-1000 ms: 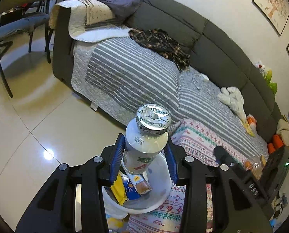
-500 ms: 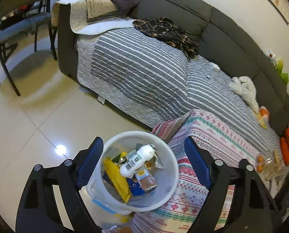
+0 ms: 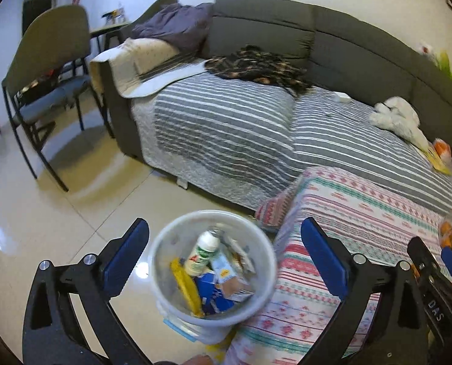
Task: Collect trash
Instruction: 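Move both empty tools back over the table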
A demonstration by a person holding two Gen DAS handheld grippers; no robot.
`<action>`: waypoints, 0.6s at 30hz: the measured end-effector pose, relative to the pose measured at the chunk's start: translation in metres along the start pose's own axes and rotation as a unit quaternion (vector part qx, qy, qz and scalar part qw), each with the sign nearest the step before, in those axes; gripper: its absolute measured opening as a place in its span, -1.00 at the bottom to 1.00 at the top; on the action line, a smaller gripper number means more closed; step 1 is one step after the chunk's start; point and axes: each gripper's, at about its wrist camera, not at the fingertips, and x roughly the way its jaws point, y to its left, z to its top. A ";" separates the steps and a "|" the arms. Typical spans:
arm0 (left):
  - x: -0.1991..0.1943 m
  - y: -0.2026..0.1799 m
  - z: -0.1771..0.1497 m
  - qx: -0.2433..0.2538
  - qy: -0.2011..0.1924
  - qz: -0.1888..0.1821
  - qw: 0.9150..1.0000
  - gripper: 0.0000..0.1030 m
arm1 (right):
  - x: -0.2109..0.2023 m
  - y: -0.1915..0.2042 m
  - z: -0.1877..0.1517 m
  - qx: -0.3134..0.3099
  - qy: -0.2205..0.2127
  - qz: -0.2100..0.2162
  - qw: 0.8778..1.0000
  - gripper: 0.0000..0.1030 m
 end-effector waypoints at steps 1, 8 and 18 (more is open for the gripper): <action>-0.002 -0.010 -0.002 0.006 -0.005 -0.001 1.000 0.86 | -0.001 -0.006 0.000 0.001 0.000 -0.005 1.000 0.84; -0.012 -0.064 -0.016 0.046 -0.018 -0.015 0.999 0.86 | -0.014 -0.058 0.001 0.017 -0.007 -0.041 0.999 0.84; -0.022 -0.125 -0.035 0.076 -0.019 -0.043 0.996 0.86 | -0.022 -0.120 -0.008 0.036 0.002 -0.074 0.997 0.84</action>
